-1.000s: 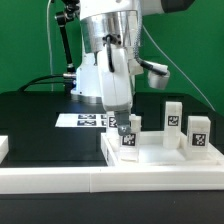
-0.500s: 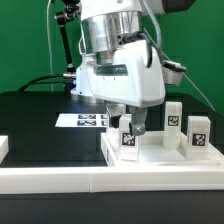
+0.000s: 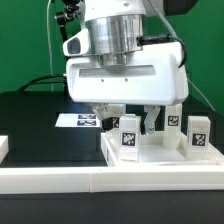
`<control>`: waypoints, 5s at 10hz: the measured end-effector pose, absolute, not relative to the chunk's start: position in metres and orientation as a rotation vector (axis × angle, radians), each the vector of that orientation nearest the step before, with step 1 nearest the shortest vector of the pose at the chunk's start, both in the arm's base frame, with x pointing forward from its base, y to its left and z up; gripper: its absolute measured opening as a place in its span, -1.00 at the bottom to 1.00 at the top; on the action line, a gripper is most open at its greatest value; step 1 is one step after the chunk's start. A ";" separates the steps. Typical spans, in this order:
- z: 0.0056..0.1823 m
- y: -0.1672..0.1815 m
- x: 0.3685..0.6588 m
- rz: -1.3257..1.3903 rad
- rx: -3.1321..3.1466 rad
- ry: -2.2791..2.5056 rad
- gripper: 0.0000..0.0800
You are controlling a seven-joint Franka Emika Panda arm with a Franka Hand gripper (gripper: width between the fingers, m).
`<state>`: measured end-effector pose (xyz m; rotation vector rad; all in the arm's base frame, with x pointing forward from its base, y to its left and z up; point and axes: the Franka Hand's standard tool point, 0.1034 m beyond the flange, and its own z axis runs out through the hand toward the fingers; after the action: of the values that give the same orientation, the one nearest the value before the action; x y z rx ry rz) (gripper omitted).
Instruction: Assemble square table
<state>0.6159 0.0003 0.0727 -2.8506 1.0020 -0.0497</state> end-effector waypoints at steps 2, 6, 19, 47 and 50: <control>0.073 0.004 0.616 -0.063 -2.943 0.764 0.62; 0.075 0.008 0.619 -0.082 -3.007 0.490 0.62; 0.074 0.005 0.616 -0.051 -2.662 1.382 -0.27; 0.076 0.006 0.618 -0.015 -2.967 0.660 0.62; 0.076 0.012 0.618 -0.025 -3.048 0.352 0.62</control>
Offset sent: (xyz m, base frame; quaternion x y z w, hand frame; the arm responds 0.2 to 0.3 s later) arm 0.0062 0.0050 0.0030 -0.0183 -0.0040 -0.2012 0.9794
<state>0.6175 0.0123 0.0761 -3.0484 0.3525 -0.0247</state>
